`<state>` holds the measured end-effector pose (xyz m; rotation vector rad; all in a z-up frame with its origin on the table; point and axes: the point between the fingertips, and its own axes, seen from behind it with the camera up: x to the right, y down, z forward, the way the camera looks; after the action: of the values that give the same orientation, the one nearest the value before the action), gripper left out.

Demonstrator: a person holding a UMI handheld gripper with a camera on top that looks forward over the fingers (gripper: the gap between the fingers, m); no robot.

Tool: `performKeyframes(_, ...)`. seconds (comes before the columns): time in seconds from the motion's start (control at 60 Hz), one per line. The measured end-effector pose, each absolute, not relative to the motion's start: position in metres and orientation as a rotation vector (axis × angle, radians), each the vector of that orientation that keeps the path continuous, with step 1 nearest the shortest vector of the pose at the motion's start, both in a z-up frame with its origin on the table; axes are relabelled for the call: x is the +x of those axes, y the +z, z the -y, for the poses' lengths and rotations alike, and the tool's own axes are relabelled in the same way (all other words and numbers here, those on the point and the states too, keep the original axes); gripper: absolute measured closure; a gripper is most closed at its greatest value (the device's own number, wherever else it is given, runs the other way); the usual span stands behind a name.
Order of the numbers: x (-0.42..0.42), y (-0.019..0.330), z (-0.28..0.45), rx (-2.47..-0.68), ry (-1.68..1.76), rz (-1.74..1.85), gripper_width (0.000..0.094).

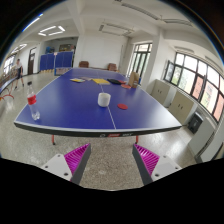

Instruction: Pour water

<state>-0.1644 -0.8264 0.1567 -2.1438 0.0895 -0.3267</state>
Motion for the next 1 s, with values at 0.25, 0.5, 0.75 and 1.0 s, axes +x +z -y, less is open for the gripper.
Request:
performKeyframes(0.25,-0.390,0.094,0.761,-2.150,-0.094,0.032,0.0086)
performKeyframes(0.5,-0.563,0.096,0.612,-1.999,0.075,0.095,0.0085)
performKeyframes(0.75,-0.594,0.079,0.510,-1.896,0.039,0.070,0.0274)
performKeyframes(1.0,-0.602,0.071,0.487,-1.806,0.047,0.069,0.0583)
